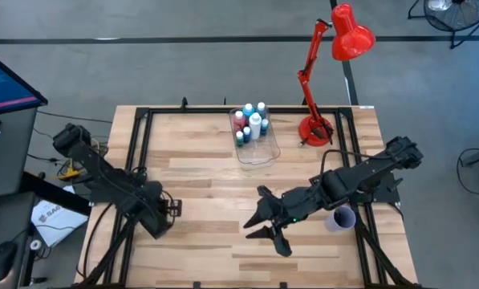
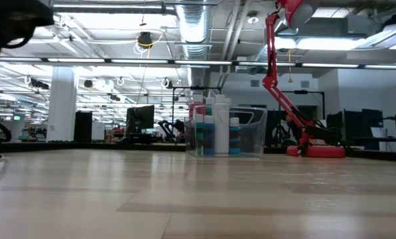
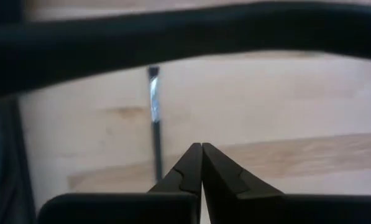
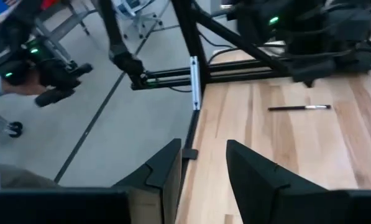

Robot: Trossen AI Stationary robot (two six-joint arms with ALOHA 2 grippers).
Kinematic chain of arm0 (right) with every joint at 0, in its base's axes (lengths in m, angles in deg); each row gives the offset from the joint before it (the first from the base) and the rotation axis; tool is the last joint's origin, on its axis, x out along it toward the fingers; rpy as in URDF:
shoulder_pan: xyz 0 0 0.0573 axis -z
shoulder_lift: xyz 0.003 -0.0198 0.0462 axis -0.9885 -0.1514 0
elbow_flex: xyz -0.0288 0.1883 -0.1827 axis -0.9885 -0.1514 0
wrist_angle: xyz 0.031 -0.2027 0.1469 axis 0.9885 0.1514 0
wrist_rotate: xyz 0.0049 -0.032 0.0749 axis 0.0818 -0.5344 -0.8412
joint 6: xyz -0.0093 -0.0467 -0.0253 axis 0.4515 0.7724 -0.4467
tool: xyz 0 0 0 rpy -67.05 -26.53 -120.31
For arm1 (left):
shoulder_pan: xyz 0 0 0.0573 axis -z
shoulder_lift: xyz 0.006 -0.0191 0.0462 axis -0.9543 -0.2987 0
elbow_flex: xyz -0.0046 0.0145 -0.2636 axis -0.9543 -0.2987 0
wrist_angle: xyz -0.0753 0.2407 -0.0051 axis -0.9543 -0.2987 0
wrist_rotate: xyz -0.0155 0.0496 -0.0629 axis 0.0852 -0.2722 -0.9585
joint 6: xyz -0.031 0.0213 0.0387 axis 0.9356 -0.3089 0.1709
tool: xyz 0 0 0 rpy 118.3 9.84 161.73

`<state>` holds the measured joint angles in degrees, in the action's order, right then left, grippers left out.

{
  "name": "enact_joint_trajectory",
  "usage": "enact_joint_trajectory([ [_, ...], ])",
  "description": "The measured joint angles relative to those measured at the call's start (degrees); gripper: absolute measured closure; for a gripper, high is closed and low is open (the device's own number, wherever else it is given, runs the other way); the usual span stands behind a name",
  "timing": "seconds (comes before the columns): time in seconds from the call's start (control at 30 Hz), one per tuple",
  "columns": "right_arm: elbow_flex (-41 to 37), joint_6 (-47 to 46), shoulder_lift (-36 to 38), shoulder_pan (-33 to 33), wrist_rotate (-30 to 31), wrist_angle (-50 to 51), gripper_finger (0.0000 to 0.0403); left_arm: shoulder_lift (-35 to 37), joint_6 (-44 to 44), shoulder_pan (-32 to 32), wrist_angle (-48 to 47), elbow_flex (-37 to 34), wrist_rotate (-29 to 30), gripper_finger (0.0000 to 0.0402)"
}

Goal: Pick & Place Paint Supplies
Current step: Put the silver paintbrush into the purple cup

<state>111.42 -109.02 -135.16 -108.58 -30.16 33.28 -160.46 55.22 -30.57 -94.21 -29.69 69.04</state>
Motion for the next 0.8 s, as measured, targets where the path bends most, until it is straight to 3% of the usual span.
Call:
enact_joint_trajectory([
  [0.17,-0.01,0.15,-0.02,0.61,-0.56,-0.52,0.0282,3.02,0.07,-2.16,5.21,-7.26,-0.3,0.0379],
  [0.37,-0.01,0.12,-0.03,2.83,-4.52,-0.23,0.0282,3.14,0.73,-3.58,15.82,-14.92,-1.5,0.029],
  [0.53,-0.01,-0.17,-0.04,4.11,-8.69,0.46,0.0282,3.12,0.7,-3.94,18.31,-17.87,-2.22,0.0225],
  [0.8,-0.01,-0.49,-0.08,5.2,-10.28,0.72,0.0282,1.13,1.08,-4.25,20.98,-20.16,-4.11,0.0217],
])
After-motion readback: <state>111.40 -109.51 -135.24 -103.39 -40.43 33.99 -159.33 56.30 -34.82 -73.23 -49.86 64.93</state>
